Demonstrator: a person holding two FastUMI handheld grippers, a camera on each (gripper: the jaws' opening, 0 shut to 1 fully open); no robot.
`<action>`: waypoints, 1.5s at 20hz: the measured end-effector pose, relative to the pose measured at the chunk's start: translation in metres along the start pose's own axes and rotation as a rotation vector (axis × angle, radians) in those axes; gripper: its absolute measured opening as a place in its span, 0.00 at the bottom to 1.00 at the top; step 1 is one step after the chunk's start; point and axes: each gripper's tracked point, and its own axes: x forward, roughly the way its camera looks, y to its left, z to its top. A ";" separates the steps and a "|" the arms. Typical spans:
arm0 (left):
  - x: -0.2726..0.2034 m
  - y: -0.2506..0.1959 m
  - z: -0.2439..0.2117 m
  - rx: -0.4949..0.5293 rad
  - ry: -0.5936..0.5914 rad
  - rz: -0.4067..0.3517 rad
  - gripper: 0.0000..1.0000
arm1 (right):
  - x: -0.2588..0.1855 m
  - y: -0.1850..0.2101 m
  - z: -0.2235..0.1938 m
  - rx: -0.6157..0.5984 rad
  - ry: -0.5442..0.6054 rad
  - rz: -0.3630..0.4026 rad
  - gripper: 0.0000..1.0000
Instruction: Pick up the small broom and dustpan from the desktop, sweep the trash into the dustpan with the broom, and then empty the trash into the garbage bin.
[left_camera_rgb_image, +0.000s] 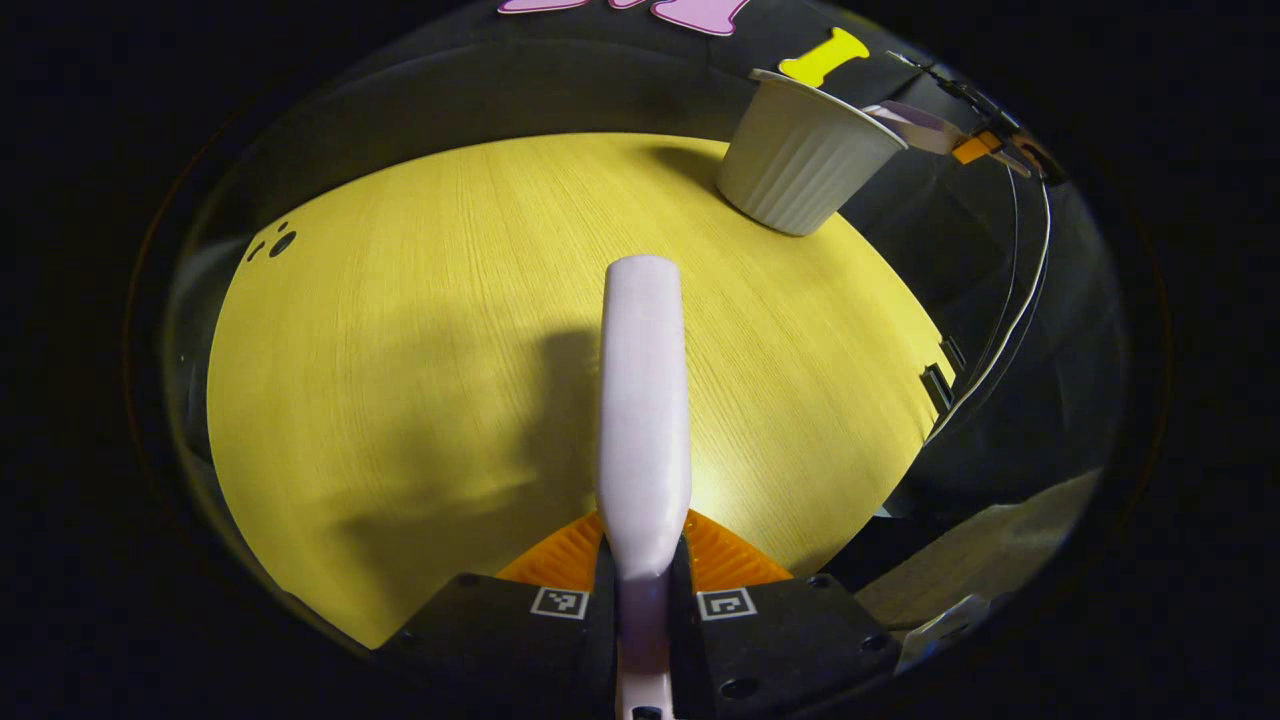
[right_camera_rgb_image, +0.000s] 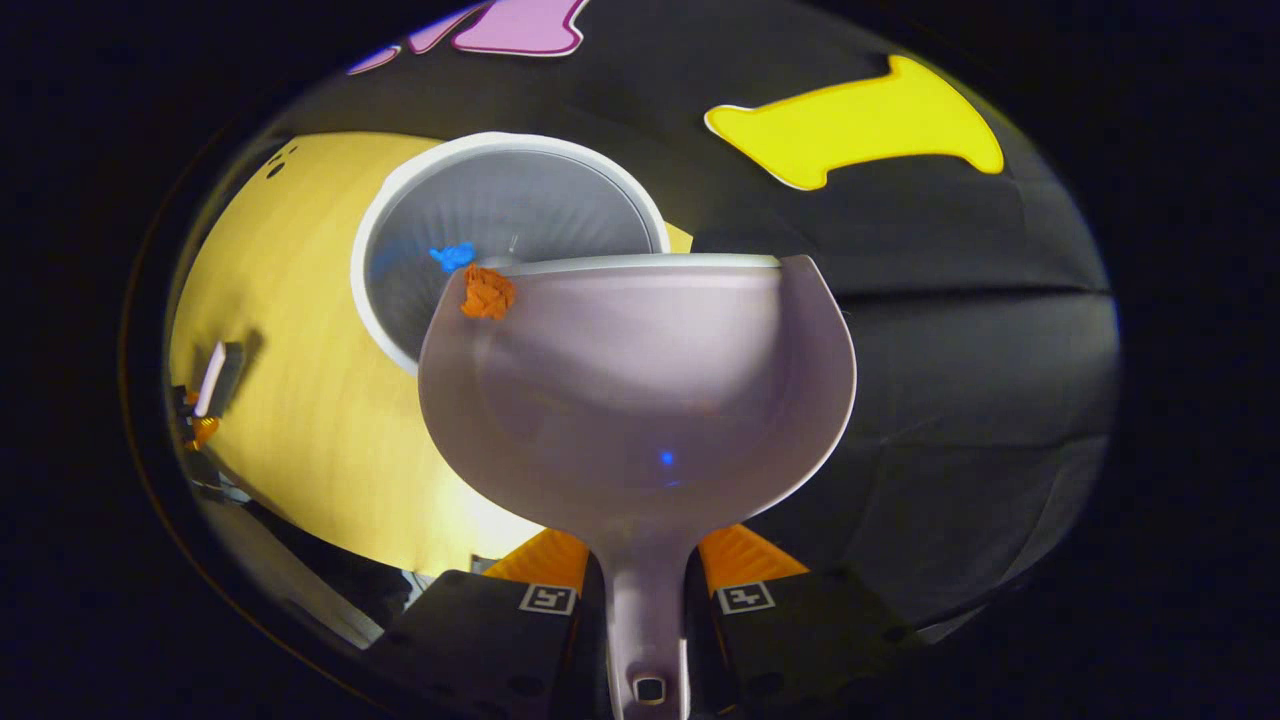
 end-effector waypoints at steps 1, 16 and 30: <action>0.001 0.000 -0.001 -0.004 0.001 0.000 0.25 | -0.001 -0.004 0.002 -0.024 0.017 -0.008 0.36; 0.002 -0.002 -0.011 -0.026 0.025 0.018 0.24 | -0.005 -0.007 0.041 -0.314 0.087 -0.097 0.36; -0.003 0.006 0.004 -0.023 0.008 0.107 0.25 | -0.023 0.006 0.026 -0.012 -0.231 0.050 0.36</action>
